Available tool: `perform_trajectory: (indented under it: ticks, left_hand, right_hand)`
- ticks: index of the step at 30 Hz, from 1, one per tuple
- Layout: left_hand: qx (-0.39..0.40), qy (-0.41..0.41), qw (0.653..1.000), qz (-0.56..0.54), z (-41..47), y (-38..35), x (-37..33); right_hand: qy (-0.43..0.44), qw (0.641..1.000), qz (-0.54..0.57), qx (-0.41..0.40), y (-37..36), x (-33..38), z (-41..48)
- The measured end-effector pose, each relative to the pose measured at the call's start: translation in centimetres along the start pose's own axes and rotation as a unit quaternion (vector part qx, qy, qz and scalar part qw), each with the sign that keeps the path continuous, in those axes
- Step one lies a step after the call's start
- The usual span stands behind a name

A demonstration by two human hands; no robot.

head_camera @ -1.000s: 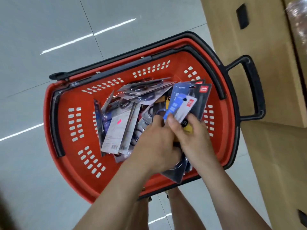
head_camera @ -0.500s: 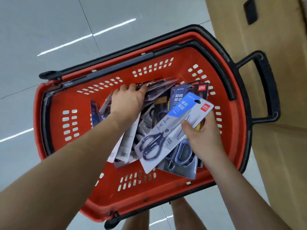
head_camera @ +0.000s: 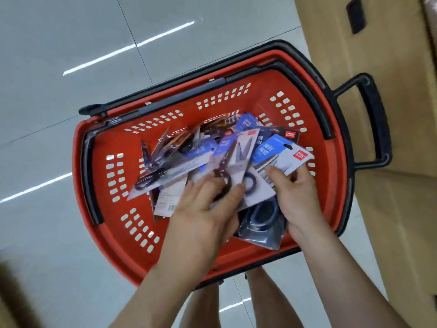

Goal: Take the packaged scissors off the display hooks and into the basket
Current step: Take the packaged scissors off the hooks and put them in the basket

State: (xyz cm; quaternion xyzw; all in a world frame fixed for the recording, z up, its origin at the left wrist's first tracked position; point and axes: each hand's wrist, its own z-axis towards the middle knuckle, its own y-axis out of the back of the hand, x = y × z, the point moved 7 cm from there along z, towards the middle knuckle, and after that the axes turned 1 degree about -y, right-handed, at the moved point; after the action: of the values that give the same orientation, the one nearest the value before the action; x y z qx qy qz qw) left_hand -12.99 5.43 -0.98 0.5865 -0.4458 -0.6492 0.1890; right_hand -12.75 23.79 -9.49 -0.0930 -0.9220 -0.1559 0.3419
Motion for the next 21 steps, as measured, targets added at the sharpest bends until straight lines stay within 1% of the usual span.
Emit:
perform_trajectory:
  ticks: [2,4,7,8,10,11,12,13,14,15,16,18,19,20,21]
  left_hand:
    - [0.007,-0.005,0.999,-0.043,-0.9,-0.4,-0.4]
    - [0.026,-0.004,0.997,-0.075,-1.4,-1.2,-0.4]
    - [0.099,0.019,0.985,-0.137,-1.6,-2.8,-0.6]
    - [0.121,0.038,0.979,-0.161,-1.8,-3.1,-0.4]
    - [0.142,0.095,0.957,-0.233,-2.3,-3.4,0.3]
    - [0.14,0.138,0.935,-0.295,-2.4,-3.5,0.6]
    - [0.123,0.201,0.899,-0.368,-2.4,-3.7,1.1]
    - [0.09,0.27,0.861,-0.421,-2.5,-3.8,1.8]
    - [0.055,0.338,0.836,-0.428,-2.8,-4.2,2.7]
    - [0.032,0.385,0.831,-0.399,-3.0,-4.5,3.7]
    - [0.032,0.409,0.835,-0.366,-2.9,-4.9,4.4]
    - [0.107,0.427,0.825,-0.355,-2.5,-6.0,4.7]
    - [0.148,0.442,0.792,-0.393,-2.4,-6.7,4.3]
    - [0.175,0.462,0.746,-0.447,-2.3,-7.2,3.8]
    - [0.191,0.478,0.707,-0.485,-2.4,-7.5,3.3]
  right_hand:
    - [-0.005,1.0,-0.011,0.012,0.2,-0.1,-0.4]
    - [-0.015,1.0,0.003,0.026,0.4,-0.5,-1.1]
    - [-0.032,0.995,0.038,0.085,-0.1,-0.9,-1.9]
    - [-0.034,0.994,0.019,0.106,-0.3,-1.0,-2.0]
    - [-0.026,0.99,-0.052,0.132,-0.5,-1.0,-1.7]
    - [-0.027,0.987,-0.081,0.134,-0.4,-1.2,-1.5]
    - [-0.031,0.986,-0.101,0.132,-0.2,-1.4,-1.2]
    - [-0.035,0.984,-0.113,0.13,-0.1,-1.6,-1.1]
    - [-0.034,0.983,-0.123,0.13,0.1,-1.7,-1.0]
    - [-0.033,0.982,-0.13,0.13,0.2,-1.8,-1.0]
    - [-0.031,0.982,-0.136,0.129,0.4,-1.9,-1.2]
    - [-0.024,0.982,-0.138,0.128,0.6,-1.7,-1.5]
    - [-0.021,0.983,-0.131,0.125,0.8,-1.6,-1.7]
    - [-0.019,0.985,-0.118,0.121,1.0,-1.4,-2.0]
    - [-0.015,0.987,-0.105,0.117,1.2,-1.1,-2.2]
